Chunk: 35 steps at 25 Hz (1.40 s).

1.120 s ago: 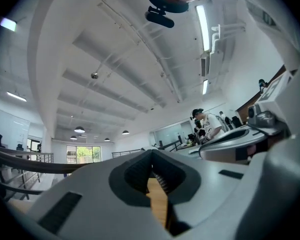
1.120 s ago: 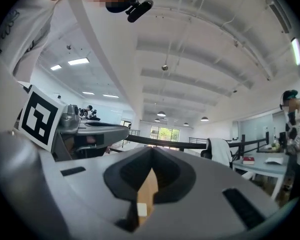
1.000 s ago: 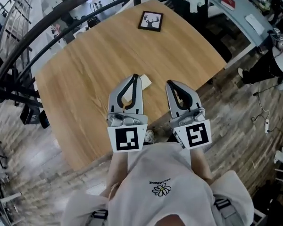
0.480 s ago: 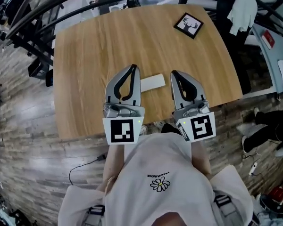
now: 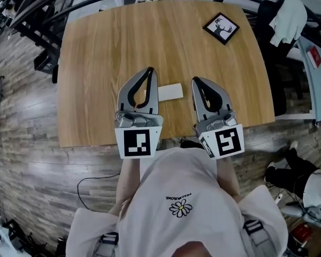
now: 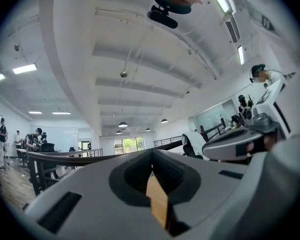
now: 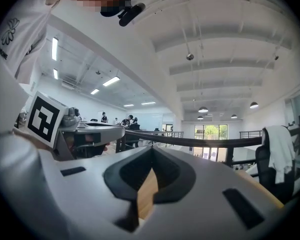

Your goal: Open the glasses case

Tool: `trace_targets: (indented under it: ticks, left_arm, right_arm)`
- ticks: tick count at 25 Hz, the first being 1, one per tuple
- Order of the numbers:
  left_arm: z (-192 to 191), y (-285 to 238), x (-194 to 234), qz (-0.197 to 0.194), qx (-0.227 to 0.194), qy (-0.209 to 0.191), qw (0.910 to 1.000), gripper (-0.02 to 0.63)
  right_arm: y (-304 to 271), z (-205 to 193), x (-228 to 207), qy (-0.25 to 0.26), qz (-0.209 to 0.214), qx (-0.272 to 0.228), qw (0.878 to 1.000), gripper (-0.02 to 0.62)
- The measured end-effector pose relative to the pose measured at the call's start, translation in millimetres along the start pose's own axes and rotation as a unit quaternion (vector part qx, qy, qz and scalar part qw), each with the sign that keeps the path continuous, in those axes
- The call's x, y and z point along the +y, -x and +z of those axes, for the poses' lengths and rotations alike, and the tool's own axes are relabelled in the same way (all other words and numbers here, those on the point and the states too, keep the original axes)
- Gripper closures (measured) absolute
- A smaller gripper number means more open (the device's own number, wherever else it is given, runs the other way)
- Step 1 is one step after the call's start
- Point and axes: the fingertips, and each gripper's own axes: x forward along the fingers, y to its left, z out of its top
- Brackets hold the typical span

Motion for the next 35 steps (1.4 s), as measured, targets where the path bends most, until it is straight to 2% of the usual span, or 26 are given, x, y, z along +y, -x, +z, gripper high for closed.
trace_targets:
  ticks: [3,5,7,9,11,13,15,18,21,26,29,30,35]
  left_arm:
    - [-8,-11,-7,-0.019,0.022,-0.036,0.9989,0.587]
    - [-14,-23,-17,-0.053,0.043,-0.064,0.9957,0.557]
    - [-26,-34,-30,-0.096,0.069,-0.094,0.9886,0.506]
    - [-51,-37,-46,-0.142,0.106,-0.122,0.9766,0.475]
    - [-85,-35,-65,-0.197,0.148,-0.165,0.9549,0.412]
    - [-118,-31,-84,-0.249,0.186,-0.212,0.9265,0.377]
    - [-150,-23,-100,-0.292,0.225,-0.239,0.8982,0.351]
    - [-193,-13,-115,-0.335,0.283,-0.259,0.8603,0.337]
    - [-230,-5,-122,-0.357,0.33,-0.282,0.827,0.333]
    - [-274,-3,-126,-0.371,0.378,-0.298,0.794,0.333]
    - [-295,0,-126,-0.38,0.405,-0.312,0.7712,0.333]
    - [-300,0,-125,-0.38,0.411,-0.316,0.7659,0.333]
    - [-312,-6,-125,-0.375,0.423,-0.325,0.7579,0.333]
  right_arm:
    - [-4,-12,-9,-0.003,0.013,0.011,1.0,0.589]
    - [-9,-24,-14,0.001,0.032,0.025,0.999,0.584]
    - [-12,-40,-15,0.005,0.064,0.049,0.997,0.539]
    - [-12,-64,-11,0.007,0.102,0.081,0.991,0.509]
    - [-12,-93,-5,0.008,0.142,0.121,0.983,0.495]
    - [-10,-124,-2,0.002,0.171,0.154,0.973,0.482]
    - [-7,-152,-2,-0.008,0.187,0.186,0.965,0.476]
    - [-2,-186,0,-0.012,0.211,0.22,0.952,0.469]
    - [3,-221,8,0.016,0.242,0.258,0.935,0.462]
    - [10,-265,19,0.072,0.286,0.308,0.905,0.459]
    - [9,-280,21,0.085,0.297,0.323,0.895,0.459]
    - [9,-285,21,0.087,0.299,0.327,0.892,0.459]
    - [7,-301,23,0.103,0.316,0.343,0.879,0.458]
